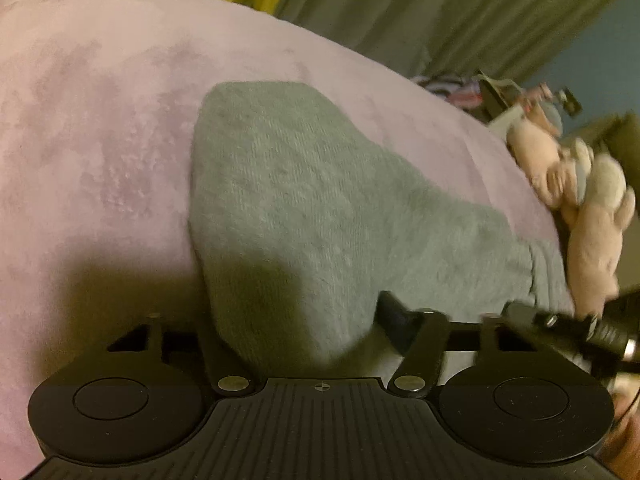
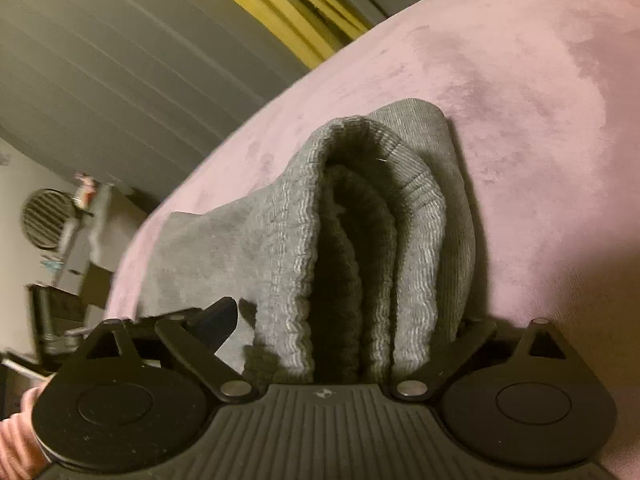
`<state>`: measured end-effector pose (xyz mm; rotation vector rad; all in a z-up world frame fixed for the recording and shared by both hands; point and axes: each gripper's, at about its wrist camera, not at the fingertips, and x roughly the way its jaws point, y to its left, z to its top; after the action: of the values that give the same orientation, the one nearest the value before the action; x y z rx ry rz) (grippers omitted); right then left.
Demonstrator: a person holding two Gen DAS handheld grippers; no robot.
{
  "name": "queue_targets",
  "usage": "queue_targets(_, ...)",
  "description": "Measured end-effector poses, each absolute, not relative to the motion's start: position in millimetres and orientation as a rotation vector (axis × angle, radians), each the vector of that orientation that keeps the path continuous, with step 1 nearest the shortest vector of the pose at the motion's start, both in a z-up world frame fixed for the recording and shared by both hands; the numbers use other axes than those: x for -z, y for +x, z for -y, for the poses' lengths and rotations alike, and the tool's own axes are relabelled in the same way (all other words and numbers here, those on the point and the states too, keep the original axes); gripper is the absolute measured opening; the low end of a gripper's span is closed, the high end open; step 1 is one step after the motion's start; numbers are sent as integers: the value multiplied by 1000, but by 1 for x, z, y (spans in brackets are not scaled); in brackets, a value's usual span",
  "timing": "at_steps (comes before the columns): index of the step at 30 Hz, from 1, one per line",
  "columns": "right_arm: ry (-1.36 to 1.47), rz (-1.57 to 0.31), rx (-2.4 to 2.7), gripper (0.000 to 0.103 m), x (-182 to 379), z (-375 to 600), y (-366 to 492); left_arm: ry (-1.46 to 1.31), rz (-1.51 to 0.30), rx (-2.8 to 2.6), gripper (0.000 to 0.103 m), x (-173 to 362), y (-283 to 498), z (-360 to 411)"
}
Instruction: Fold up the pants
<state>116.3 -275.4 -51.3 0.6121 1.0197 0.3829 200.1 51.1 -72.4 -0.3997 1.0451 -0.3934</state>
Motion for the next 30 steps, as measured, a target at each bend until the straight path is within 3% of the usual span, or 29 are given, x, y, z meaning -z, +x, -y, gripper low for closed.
queue_targets(1,606,-1013,-350,84,48,273,115,-429,-1043,393,45,70,199,-56)
queue_targets(2,584,-1000,-318,66,45,272,112,-436,-1031,403,42,65,196,-57)
queue_targets(8,468,-897,-347,56,9,258,102,-366,-939,479,36,25,187,-39)
queue_targets(13,444,-799,-391,56,-35,247,118,-324,-818,481,36,-15,194,-32)
queue_targets(15,439,-759,-376,58,-45,251,125,-356,-803,439,43,-23,202,-39)
queue_targets(16,445,-752,-357,67,-48,256,131,-348,-812,395,51,-24,205,-42)
queue_targets(18,444,-782,-279,86,-51,266,142,-309,-835,313,54,-22,202,-47)
queue_targets(19,400,-790,-197,88,-53,269,145,-279,-848,292,56,-18,198,-48)
queue_targets(25,410,-771,-98,89,-50,281,116,-178,-845,281,83,0,158,-34)
queue_targets(28,477,-798,-116,88,-37,282,103,-174,-870,256,88,9,144,-33)
queue_targets(30,540,-829,-112,81,-26,284,99,-169,-878,240,88,14,137,-36)
